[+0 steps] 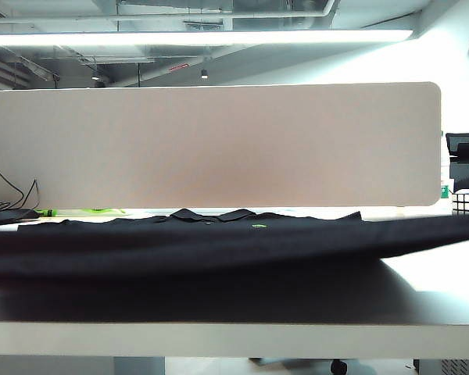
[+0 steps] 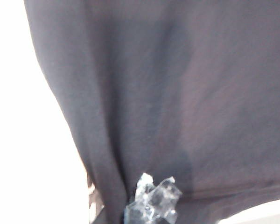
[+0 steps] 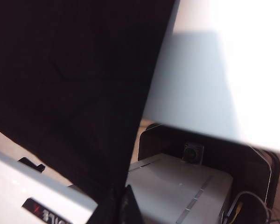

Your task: Fold the bottom side of the T-shirt horizontally towards the center, about one-third of the way, then fold the sleeve back towards the center, creating a straight line along the edge of the T-shirt, and finally fold the bottom of the T-shirt up towards the top, creating a neat rectangle.

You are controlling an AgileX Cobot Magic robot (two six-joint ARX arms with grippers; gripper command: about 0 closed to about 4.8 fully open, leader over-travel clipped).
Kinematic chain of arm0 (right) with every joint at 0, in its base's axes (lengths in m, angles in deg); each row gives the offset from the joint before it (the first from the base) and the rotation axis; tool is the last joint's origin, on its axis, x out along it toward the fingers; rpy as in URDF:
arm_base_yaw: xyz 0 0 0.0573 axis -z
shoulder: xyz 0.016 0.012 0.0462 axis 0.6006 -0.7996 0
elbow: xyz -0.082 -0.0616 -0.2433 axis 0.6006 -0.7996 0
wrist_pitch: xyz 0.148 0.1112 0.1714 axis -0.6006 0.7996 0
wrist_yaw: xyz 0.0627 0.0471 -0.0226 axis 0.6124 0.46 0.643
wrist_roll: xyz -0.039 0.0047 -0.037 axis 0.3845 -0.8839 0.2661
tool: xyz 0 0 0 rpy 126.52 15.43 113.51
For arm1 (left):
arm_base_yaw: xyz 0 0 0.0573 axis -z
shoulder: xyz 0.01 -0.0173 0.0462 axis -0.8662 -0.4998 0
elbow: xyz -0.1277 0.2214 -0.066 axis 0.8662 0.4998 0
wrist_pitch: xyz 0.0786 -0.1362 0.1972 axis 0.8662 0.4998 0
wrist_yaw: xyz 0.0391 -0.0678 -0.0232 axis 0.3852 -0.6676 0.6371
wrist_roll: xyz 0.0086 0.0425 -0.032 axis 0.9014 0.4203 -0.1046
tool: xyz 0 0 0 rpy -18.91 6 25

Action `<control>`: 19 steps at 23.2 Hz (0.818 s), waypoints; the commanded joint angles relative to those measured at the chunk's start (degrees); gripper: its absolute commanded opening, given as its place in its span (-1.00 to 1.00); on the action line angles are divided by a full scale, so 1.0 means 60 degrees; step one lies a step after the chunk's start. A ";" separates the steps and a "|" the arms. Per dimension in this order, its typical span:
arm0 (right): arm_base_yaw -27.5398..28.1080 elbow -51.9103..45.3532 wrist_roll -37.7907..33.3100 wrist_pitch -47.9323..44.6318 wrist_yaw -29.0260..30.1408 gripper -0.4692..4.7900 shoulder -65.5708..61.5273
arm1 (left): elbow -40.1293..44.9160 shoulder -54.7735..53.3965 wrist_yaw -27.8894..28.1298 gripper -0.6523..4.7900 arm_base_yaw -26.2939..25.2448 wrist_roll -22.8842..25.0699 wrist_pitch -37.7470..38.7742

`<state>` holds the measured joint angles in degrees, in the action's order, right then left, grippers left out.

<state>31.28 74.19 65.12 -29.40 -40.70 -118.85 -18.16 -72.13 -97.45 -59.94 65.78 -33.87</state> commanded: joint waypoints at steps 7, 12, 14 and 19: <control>-0.0004 0.2732 -0.0495 -0.1217 -0.0168 -0.85 0.0015 | -0.1402 0.0455 -0.0488 -0.78 0.0149 -0.1100 -0.2623; -0.0004 0.5399 -0.0193 -0.3741 -0.0131 -0.85 -0.5162 | -0.3748 -0.3483 -0.0208 -0.78 0.0080 -0.1093 -0.5184; -0.0007 0.6881 0.0000 -0.4036 -0.0160 -0.85 -0.7165 | -0.4932 -0.5388 -0.0182 -0.78 0.0084 -0.1042 -0.5533; 0.0000 0.8721 0.0076 -0.4856 -0.0820 -0.85 -0.9508 | -0.5719 -0.7457 0.0441 -0.78 0.0087 -0.1027 -0.7464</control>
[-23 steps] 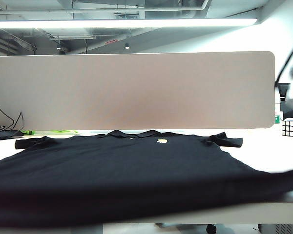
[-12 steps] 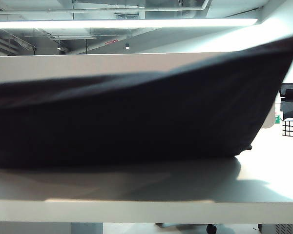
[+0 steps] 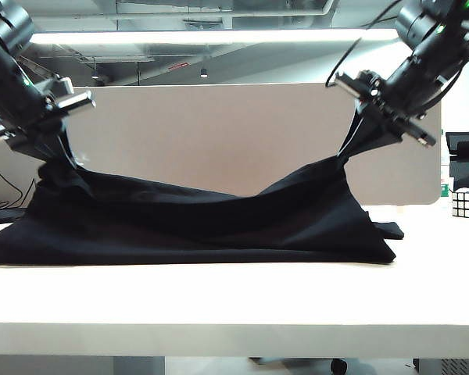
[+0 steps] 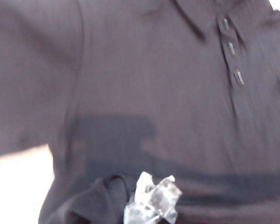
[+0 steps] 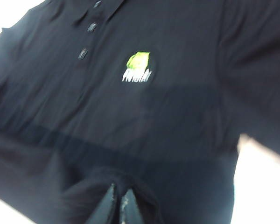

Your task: Fold the bottom side of the T-shirt horizontally towards the center, about one-third of the way, then fold the sleeve back towards the center, creating a straight line along the edge of the T-shirt, and finally fold the bottom of the T-shirt up towards the top, creating a neat rectangle.

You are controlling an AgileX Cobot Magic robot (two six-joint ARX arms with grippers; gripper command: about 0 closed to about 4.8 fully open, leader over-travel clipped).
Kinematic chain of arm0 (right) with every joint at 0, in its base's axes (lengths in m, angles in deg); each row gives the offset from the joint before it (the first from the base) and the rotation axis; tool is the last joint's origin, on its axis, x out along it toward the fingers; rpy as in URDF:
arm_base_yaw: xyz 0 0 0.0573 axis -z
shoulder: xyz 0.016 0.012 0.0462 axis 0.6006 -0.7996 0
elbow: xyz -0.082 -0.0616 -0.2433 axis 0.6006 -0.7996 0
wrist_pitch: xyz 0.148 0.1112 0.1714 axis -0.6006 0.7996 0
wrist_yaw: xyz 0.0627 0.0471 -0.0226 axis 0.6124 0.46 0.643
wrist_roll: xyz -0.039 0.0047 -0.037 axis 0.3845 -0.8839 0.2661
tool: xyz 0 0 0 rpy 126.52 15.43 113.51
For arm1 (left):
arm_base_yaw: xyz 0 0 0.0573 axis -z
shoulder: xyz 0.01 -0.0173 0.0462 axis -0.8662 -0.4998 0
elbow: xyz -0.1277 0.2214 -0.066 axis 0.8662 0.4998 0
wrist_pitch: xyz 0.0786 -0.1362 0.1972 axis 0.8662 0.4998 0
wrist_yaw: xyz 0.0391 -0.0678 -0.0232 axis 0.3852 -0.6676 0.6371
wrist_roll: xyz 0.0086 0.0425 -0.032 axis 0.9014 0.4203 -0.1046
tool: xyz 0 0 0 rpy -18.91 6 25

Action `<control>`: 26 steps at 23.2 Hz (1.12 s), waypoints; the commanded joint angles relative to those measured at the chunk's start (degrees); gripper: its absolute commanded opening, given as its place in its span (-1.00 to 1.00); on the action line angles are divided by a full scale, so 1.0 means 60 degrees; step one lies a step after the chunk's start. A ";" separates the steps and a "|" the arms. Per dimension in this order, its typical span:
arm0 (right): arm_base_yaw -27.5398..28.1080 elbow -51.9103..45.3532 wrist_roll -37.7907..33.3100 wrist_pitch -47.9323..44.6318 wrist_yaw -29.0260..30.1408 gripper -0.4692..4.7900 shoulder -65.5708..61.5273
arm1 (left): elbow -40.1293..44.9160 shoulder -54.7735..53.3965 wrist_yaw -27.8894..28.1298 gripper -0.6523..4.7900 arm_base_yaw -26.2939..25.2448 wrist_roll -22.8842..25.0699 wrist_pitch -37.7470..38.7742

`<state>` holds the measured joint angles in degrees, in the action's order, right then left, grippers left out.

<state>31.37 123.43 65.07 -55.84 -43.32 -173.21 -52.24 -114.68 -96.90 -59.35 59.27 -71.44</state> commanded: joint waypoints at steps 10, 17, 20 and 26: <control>0.0849 0.0841 0.0678 -0.2758 -0.1668 0.43 -0.1042 | -0.0036 -0.1224 0.0805 -0.05 -0.0707 0.0597 -0.4331; 0.2557 0.1082 0.0171 -0.2830 -0.0845 0.43 -0.2313 | -0.0098 -0.2142 0.0936 0.13 -0.1515 -0.0291 -0.4269; 0.2568 0.1173 0.0179 -0.2692 -0.0725 0.43 -0.2699 | -0.0113 -0.2550 0.0943 0.38 -0.1570 -0.0222 -0.4313; 0.2415 0.1177 0.0149 -0.2860 -0.0729 0.43 -0.3271 | -0.0619 -0.3490 0.1035 0.38 -0.1596 0.0066 -0.4000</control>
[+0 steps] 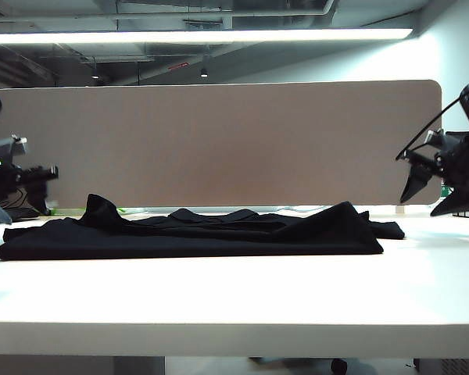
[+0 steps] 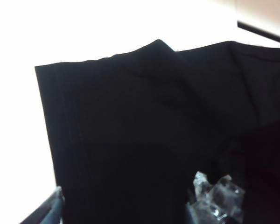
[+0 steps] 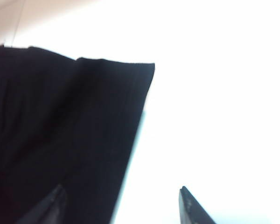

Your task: Fold the bottom side of the T-shirt horizontally towards the center, about one-third of the way, then fold the sleeve back towards the center, creating a straight line along the edge of the T-shirt, and finally fold the bottom of the T-shirt up towards the top, creating a neat rectangle.

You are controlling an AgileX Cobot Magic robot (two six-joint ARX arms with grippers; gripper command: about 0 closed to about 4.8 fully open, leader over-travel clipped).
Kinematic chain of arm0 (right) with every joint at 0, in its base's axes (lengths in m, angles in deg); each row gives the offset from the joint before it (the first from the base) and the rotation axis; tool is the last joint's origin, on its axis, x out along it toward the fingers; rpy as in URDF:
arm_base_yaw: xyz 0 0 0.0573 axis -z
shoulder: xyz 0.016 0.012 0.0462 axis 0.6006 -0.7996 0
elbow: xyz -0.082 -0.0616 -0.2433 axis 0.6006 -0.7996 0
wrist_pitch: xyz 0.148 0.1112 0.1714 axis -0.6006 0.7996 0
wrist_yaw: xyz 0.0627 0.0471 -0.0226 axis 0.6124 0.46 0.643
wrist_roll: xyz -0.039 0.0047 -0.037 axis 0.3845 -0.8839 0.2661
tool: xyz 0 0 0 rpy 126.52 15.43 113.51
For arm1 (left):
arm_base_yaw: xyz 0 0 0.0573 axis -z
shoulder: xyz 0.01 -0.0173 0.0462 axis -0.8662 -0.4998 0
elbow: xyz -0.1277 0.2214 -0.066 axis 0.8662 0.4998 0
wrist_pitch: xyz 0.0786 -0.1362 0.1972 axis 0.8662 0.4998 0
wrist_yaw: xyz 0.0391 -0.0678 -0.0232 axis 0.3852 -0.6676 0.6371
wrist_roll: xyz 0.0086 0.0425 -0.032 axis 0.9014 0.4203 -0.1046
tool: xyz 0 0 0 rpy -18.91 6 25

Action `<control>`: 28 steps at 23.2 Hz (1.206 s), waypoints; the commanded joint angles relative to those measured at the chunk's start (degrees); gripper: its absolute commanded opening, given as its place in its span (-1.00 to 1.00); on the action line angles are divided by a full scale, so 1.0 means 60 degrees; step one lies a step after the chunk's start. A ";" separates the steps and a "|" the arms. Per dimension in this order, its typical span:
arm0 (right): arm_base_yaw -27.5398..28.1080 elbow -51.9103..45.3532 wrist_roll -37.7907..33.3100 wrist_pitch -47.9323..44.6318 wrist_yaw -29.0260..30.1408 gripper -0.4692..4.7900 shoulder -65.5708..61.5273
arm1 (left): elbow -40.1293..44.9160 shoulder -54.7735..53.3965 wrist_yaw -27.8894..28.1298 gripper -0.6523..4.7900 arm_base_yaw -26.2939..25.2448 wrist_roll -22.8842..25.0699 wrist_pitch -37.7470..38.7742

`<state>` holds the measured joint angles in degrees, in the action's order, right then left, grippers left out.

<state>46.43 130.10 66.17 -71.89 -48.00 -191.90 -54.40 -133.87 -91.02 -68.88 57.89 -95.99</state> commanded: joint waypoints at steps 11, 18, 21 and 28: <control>-0.0310 0.0066 -0.0186 -0.0503 -0.0055 0.41 -0.0506 | -0.1468 -0.1180 0.0029 0.38 -0.0339 0.0539 0.1078; -0.0419 0.0069 -0.0729 -0.0601 0.0091 0.26 -0.1133 | -0.2146 -0.1832 -0.1209 0.28 -0.0273 -0.0004 0.1413; -0.0503 0.0066 -0.0725 -0.0761 0.0109 0.13 -0.1144 | -0.2142 -0.1840 -0.1326 0.00 -0.0168 0.0000 0.1326; -0.0612 0.0066 -0.1045 -0.0936 0.0273 0.13 -0.1140 | -0.2142 -0.1840 -0.1931 0.00 0.0025 -0.0029 0.1082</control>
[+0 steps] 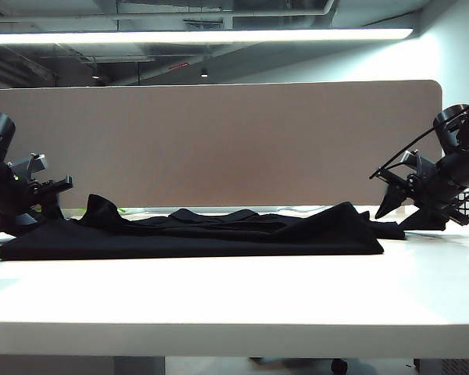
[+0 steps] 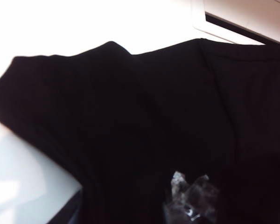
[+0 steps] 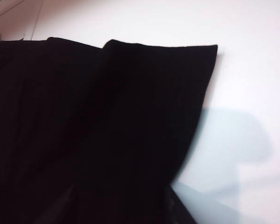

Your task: Fold the bottom side of the T-shirt horizontally towards the center, about one-third of the way, then fold the sleeve back towards the center, creating a straight line along the edge of the T-shirt, and finally fold the bottom of the T-shirt up towards the top, creating a neat rectangle.

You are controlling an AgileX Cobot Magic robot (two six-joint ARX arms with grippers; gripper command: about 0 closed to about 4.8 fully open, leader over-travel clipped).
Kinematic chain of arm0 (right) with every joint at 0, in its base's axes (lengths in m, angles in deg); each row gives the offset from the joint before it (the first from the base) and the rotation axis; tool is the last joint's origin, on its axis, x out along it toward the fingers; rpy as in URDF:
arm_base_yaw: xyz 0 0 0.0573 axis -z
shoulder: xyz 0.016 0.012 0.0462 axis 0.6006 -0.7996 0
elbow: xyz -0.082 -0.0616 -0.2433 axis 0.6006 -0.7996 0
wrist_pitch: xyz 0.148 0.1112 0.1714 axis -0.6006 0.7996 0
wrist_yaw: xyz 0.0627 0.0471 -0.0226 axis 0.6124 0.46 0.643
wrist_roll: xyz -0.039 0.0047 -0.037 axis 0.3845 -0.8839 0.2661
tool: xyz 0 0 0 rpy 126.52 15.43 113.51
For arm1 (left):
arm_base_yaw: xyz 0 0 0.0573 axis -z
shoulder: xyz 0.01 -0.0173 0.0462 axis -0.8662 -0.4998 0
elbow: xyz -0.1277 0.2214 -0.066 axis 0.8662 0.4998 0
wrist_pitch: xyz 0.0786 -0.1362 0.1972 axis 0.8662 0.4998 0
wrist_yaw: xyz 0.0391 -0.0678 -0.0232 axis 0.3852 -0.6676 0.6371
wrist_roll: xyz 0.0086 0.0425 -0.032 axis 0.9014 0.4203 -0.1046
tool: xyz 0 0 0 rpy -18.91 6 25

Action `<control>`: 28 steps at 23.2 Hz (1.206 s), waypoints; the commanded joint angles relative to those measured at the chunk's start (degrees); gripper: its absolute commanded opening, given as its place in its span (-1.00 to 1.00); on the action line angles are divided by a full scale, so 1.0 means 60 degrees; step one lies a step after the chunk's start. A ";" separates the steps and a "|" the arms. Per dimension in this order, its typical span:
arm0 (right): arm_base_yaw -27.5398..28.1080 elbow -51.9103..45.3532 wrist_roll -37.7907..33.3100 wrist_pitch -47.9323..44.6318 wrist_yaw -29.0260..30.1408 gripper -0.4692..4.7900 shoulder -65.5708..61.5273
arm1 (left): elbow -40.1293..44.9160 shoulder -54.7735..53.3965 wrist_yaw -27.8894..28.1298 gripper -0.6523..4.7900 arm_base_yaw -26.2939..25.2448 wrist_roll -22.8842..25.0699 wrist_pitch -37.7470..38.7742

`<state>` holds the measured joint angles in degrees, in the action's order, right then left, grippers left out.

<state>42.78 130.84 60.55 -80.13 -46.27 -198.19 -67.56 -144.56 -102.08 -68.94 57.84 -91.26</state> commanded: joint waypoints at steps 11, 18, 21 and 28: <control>0.0015 -0.0055 -0.0015 0.0463 0.0178 -0.84 0.0073 | 0.0051 -0.0029 -0.0729 -0.78 -0.0029 0.0004 -0.0557; 0.0040 -0.0055 0.0477 0.0780 0.0459 -0.84 0.1515 | 0.0058 0.1082 -0.1228 -0.78 0.0149 0.0102 -0.0699; -0.0357 -0.0055 0.0477 0.0772 0.0761 -0.84 0.2164 | 0.0062 0.1865 -0.1231 -0.78 0.0801 0.0747 -0.0696; -0.2590 -0.0066 0.0962 0.1038 0.0973 -0.84 0.2284 | 0.0062 0.2157 -0.1118 -0.78 0.3133 0.2401 0.0339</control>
<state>28.59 130.34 64.29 -74.25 -40.68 -184.69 -67.23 -131.73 -109.05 -51.39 67.77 -91.85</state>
